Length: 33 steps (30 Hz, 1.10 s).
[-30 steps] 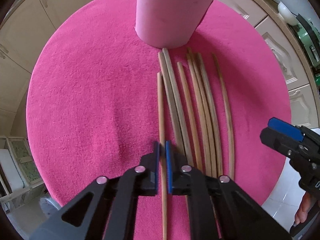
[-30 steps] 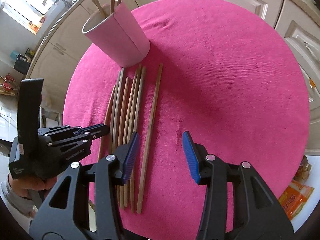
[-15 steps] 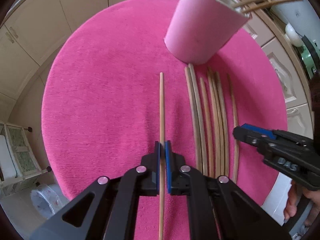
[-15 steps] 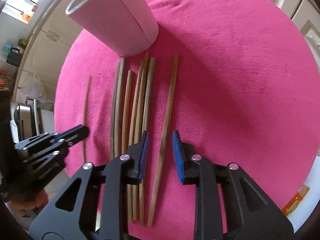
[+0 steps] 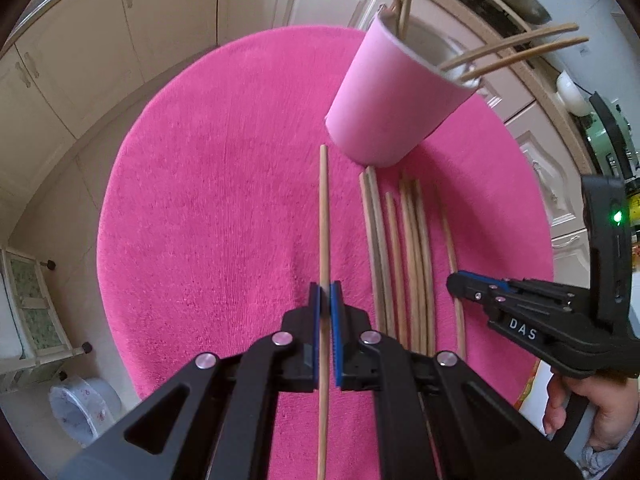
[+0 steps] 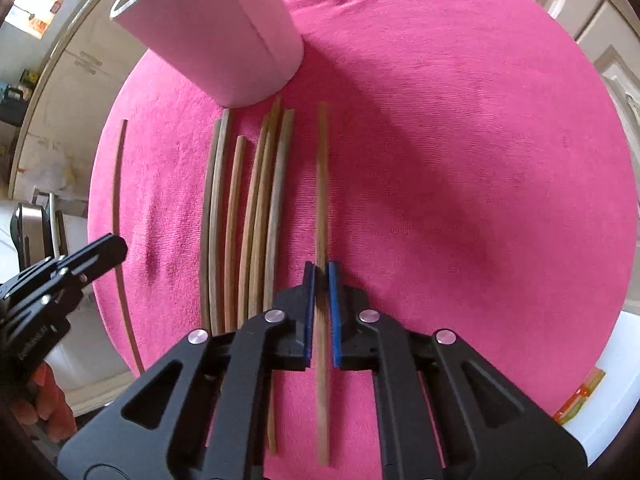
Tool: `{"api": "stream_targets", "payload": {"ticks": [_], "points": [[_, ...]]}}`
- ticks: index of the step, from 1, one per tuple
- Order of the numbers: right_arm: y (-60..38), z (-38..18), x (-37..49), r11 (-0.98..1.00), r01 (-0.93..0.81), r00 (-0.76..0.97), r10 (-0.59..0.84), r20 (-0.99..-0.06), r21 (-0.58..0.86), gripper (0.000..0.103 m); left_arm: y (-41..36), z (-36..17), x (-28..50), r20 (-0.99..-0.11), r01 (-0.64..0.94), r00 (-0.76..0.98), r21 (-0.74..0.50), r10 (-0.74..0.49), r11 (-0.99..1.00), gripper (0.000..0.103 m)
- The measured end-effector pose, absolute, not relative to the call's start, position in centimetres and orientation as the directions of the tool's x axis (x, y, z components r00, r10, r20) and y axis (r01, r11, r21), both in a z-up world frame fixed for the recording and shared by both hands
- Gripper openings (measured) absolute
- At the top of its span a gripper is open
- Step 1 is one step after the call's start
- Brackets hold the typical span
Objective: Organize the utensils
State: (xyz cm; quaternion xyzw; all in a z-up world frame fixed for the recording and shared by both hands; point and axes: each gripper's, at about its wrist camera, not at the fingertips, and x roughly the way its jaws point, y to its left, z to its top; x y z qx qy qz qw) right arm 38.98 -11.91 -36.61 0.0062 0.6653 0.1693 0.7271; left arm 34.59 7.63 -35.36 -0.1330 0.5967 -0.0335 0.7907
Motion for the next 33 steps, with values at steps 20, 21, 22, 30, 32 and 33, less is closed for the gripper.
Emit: {"api": "stream_targets", "payload": {"ticks": [20,21,22,30,32,33], "points": [[-18.1,-24.9,37.9,0.857,-0.251,0.34,0.513,-0.789,0.449,0.006,7.0,-24.3,35.0,-0.737,-0.007,0.629,-0.322,-0.246,0.947,0.005],[-17.9,-23.9,38.0,0.855,-0.262,0.365,0.517,-0.774,0.448,0.006,7.0,-23.8,35.1,-0.725,-0.004,0.643,-0.325,-0.247,0.946,0.005],[-17.6,-23.3,38.1,0.852,-0.273,0.387,0.523,-0.76,0.447,0.006,7.0,-23.3,35.3,-0.714,-0.001,0.655,-0.329,-0.248,0.944,0.005],[-15.5,-17.5,39.9,0.839,-0.352,0.553,0.544,-0.631,0.415,0.006,6.2,-19.3,38.2,-0.611,0.034,0.754,-0.331,-0.242,0.943,0.005],[-14.7,-16.7,41.0,0.834,-0.37,0.58,0.551,-0.6,0.409,0.007,5.9,-18.7,39.4,-0.587,0.044,0.772,-0.334,-0.244,0.942,0.005],[-14.4,-16.4,41.4,0.834,-0.374,0.589,0.552,-0.59,0.406,0.007,5.8,-18.3,39.9,-0.573,0.048,0.783,-0.333,-0.243,0.942,0.005]]}}
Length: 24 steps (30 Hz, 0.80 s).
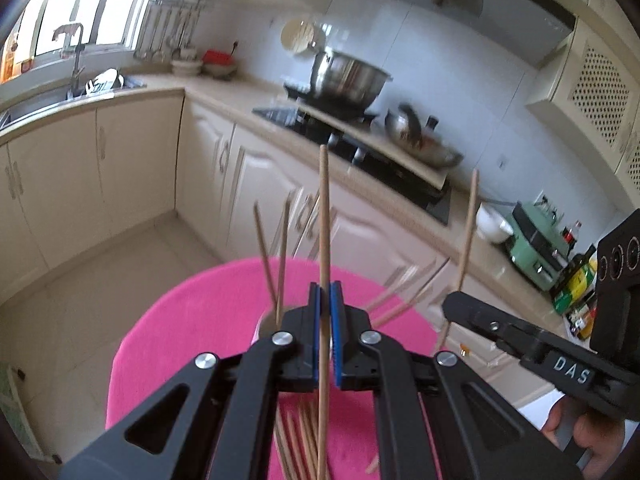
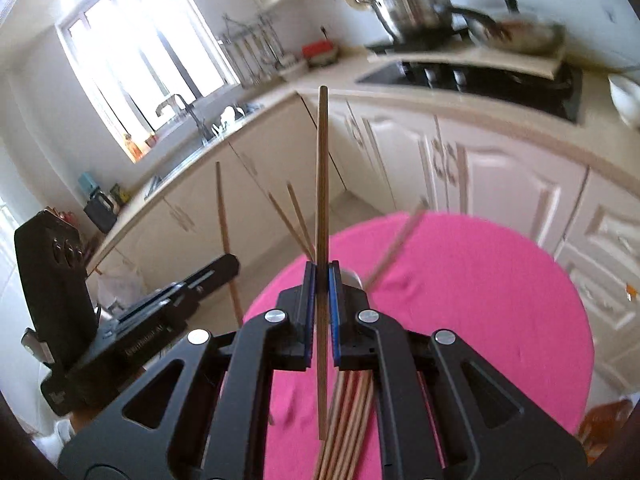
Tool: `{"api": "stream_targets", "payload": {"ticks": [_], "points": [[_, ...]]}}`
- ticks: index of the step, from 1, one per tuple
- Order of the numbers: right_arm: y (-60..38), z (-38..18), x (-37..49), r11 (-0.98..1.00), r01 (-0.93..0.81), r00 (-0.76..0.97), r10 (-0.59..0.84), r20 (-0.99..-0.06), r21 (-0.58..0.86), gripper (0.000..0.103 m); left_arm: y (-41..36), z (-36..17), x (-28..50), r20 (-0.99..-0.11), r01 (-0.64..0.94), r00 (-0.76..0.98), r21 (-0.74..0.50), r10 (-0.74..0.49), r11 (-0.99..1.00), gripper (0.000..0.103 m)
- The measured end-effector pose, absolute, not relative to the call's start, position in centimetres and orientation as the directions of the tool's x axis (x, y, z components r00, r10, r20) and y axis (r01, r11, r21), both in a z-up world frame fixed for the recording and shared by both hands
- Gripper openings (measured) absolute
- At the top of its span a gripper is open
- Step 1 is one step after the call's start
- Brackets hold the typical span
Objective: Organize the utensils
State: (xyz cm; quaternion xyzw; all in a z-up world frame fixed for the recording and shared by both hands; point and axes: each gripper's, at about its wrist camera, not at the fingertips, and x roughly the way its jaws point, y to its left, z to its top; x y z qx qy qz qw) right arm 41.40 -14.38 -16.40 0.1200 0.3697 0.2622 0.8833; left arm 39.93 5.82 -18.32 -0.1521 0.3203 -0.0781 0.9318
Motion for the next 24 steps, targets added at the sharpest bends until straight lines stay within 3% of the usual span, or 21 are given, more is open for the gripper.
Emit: {"api": "stream_targets", "payload": {"ticks": [8,24], "points": [[-12.7,-14.9,45.3,0.84,-0.378,0.664,0.538,-0.519,0.389,0.007,5.3,-17.1,43.9,-0.487,0.069,0.845,-0.309,-0.22,0.949,0.005],[-10.5,-18.2,47.9,0.859,-0.351,0.708,0.504,-0.496,0.372,0.007,4.6,-20.6,47.4,-0.449,0.061,0.879,-0.227,-0.159,0.972,0.005]]}}
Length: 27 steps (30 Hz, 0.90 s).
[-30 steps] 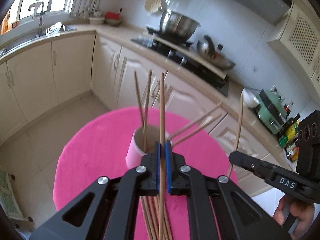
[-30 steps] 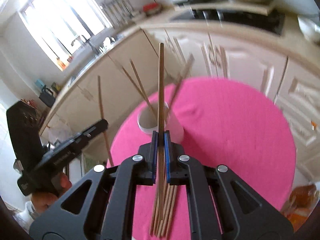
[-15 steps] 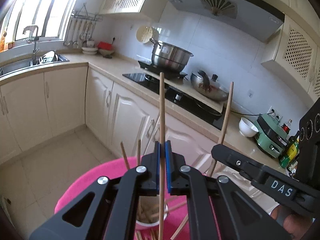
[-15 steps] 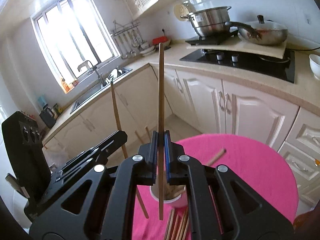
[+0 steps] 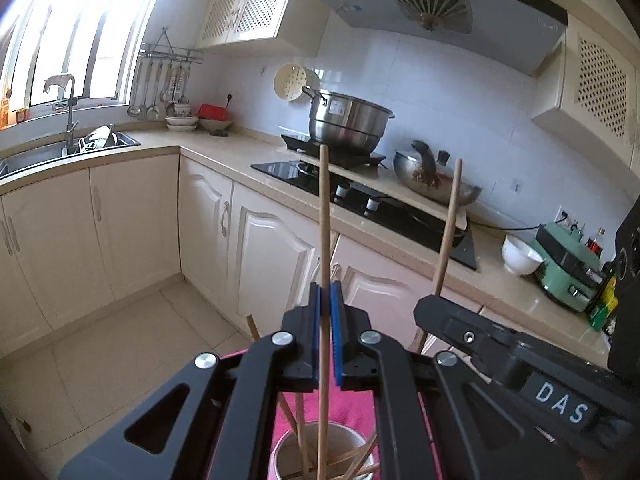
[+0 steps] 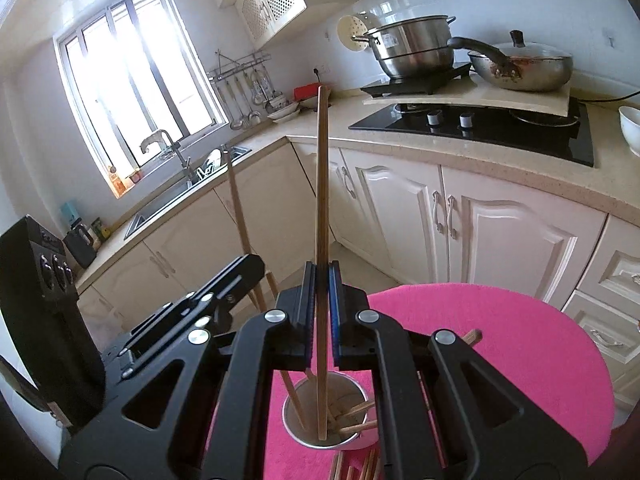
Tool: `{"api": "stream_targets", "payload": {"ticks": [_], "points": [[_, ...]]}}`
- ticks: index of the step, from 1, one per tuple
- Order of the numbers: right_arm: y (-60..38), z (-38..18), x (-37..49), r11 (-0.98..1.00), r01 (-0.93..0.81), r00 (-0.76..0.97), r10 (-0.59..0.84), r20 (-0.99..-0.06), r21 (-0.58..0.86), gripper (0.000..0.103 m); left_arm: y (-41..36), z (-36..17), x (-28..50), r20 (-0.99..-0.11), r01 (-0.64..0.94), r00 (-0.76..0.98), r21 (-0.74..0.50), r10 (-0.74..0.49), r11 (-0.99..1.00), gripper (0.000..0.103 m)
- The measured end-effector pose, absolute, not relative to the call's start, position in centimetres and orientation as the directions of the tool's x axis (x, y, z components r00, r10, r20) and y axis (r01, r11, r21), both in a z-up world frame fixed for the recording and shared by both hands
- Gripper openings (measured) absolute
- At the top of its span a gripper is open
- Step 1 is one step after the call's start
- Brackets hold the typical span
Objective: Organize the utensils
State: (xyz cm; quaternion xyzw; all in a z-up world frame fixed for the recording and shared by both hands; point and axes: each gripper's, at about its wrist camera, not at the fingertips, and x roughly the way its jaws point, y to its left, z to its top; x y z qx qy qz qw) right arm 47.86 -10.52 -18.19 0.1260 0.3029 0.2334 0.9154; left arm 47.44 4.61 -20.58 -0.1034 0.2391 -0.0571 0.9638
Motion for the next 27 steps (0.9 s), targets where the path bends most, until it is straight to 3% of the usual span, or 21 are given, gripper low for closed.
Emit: {"api": "stream_targets", "payload": {"ticks": [20,22,24,27], "points": [[-9.7,-20.3,46.1,0.873,-0.372,0.663,0.489,-0.567,0.316,0.007,6.2,-23.9,45.5,-0.57,0.016,0.804,-0.261,-0.167,0.965,0.006],[-9.5,-20.3,45.8,0.874,-0.376,0.66,0.485,-0.573,0.307,0.007,6.2,-23.8,45.2,-0.582,0.013,0.796,-0.262,-0.169,0.965,0.008],[-9.3,-20.4,45.6,0.875,-0.382,0.658,0.483,-0.578,0.297,0.007,6.3,-23.8,44.8,-0.59,0.005,0.79,-0.267,-0.167,0.964,0.023],[-8.9,-20.5,45.1,0.876,-0.397,0.651,0.478,-0.589,0.273,0.007,6.7,-23.7,44.2,-0.602,-0.008,0.782,-0.274,-0.165,0.962,0.024]]}}
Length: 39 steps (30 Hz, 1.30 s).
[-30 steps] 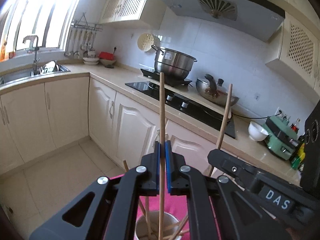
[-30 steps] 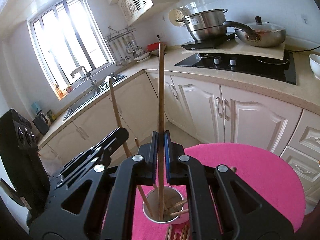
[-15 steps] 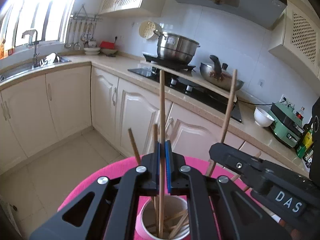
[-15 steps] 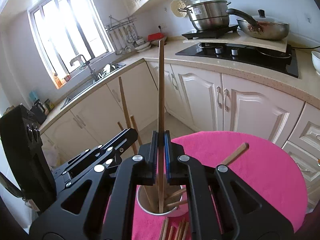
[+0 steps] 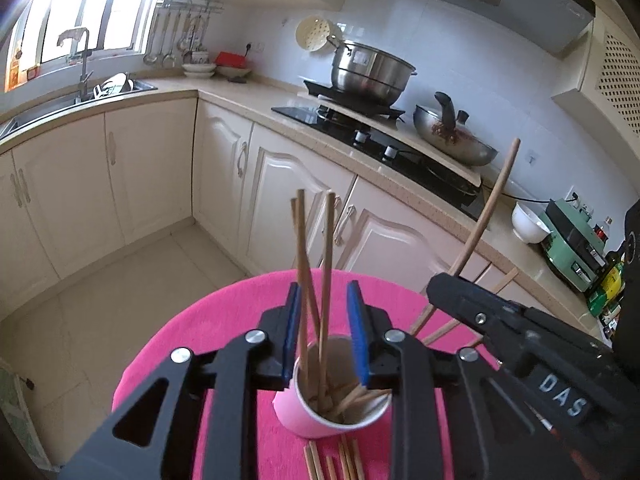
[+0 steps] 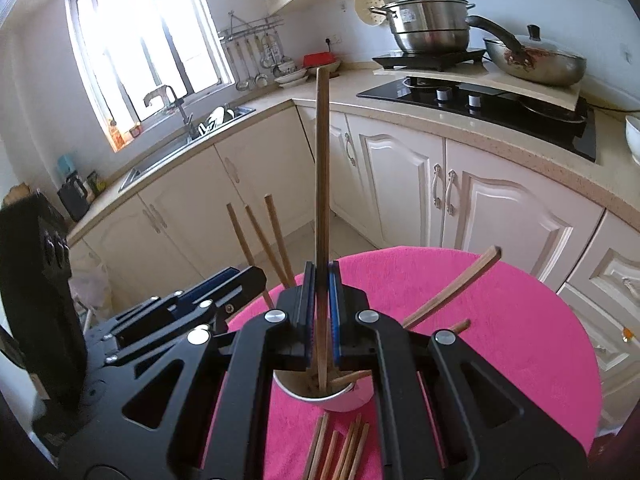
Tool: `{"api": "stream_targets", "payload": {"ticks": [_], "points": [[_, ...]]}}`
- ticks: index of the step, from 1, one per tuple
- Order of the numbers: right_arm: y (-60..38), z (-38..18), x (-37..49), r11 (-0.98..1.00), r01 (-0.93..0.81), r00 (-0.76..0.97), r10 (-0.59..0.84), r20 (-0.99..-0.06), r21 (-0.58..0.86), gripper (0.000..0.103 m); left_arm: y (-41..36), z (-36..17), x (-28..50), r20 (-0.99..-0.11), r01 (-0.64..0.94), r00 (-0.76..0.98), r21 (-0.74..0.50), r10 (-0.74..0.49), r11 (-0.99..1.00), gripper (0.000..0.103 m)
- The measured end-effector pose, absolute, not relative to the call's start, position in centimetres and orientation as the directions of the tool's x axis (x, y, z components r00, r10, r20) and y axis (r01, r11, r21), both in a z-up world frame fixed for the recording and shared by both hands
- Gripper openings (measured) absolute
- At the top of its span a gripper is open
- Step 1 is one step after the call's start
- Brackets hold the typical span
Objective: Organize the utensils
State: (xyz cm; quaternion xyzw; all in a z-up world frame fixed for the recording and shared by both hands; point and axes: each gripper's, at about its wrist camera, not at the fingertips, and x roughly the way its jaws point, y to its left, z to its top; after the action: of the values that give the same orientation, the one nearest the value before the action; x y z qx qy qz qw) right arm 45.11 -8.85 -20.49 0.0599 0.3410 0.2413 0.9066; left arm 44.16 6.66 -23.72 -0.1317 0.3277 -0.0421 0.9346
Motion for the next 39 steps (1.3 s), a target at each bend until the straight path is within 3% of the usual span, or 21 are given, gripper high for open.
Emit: {"api": "stream_targets", "payload": {"ticks": [13,15,28,35,39], "points": [[-7.7,-21.1,43.6,0.878,-0.415,0.623,0.467,-0.628,0.241,0.007,7.6,-23.2,41.2,-0.658,-0.111,0.752,-0.187,-0.04,0.976,0.031],[-7.4,-21.2,43.4,0.876,-0.42,0.616,0.467,-0.634,0.237,0.007,7.7,-23.1,40.8,-0.665,-0.114,0.746,-0.176,-0.033,0.978,0.039],[-7.5,-21.1,41.9,0.883,-0.415,0.605,0.449,-0.658,0.221,0.009,7.6,-22.5,38.6,-0.675,-0.14,0.738,-0.183,-0.021,0.973,0.046],[-8.9,-20.7,40.6,0.892,-0.397,0.621,0.435,-0.652,0.217,0.043,7.1,-22.3,37.8,-0.683,-0.143,0.73,-0.186,-0.023,0.972,0.046],[-9.9,-20.4,39.8,0.892,-0.395,0.625,0.436,-0.647,0.22,0.044,6.8,-22.5,37.2,-0.693,-0.147,0.72,-0.197,-0.032,0.969,0.046]]}}
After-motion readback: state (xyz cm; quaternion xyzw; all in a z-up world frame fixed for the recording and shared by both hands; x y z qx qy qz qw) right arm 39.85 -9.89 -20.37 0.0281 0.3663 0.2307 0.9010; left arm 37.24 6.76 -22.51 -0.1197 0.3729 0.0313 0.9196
